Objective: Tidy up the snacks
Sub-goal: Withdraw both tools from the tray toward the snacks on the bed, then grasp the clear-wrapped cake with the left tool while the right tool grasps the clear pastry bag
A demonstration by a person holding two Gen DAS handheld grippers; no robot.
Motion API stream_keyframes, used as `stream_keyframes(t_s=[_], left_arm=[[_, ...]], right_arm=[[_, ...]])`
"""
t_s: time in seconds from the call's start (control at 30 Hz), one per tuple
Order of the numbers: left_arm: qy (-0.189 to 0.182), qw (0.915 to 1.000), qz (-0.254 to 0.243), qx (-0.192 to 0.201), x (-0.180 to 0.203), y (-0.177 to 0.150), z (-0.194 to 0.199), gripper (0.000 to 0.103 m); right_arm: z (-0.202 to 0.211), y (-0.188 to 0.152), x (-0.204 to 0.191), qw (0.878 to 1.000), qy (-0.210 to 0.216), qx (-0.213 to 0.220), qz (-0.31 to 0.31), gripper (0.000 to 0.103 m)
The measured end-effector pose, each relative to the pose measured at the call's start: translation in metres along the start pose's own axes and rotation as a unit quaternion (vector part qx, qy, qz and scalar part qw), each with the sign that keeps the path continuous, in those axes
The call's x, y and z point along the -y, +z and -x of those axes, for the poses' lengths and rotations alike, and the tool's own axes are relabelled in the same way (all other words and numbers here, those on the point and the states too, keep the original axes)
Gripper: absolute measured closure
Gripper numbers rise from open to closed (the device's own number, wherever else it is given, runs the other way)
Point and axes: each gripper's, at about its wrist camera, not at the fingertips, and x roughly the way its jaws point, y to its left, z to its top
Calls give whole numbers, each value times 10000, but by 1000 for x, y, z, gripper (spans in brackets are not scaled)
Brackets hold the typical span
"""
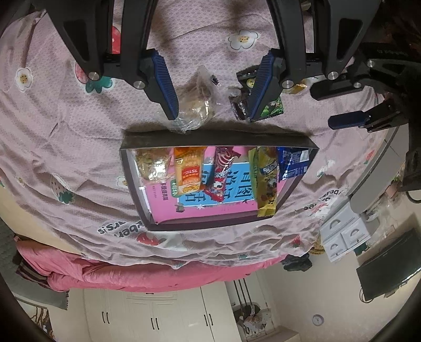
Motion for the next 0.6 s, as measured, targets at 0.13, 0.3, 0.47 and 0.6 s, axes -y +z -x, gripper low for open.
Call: stream_keyframes(t_s=[0.13, 0.3, 0.47, 0.6], left_arm=[[-67, 9999, 3, -151, 2, -3, -6, 31], [-91, 9995, -45, -303, 7, -7, -15, 31], [-67, 9990, -120, -422, 12, -10, -23, 31], [-70, 9987, -78, -491, 11, -12, -27, 31]], right_arm=[[-2, -2, -4, 10000, 34, -49, 79, 48], [-11, -6, 2, 9997, 13, -252, -71, 48], [-18, -9, 10, 9988, 49, -381, -295, 48], [-25, -10, 15, 9979, 83, -445, -472, 48]])
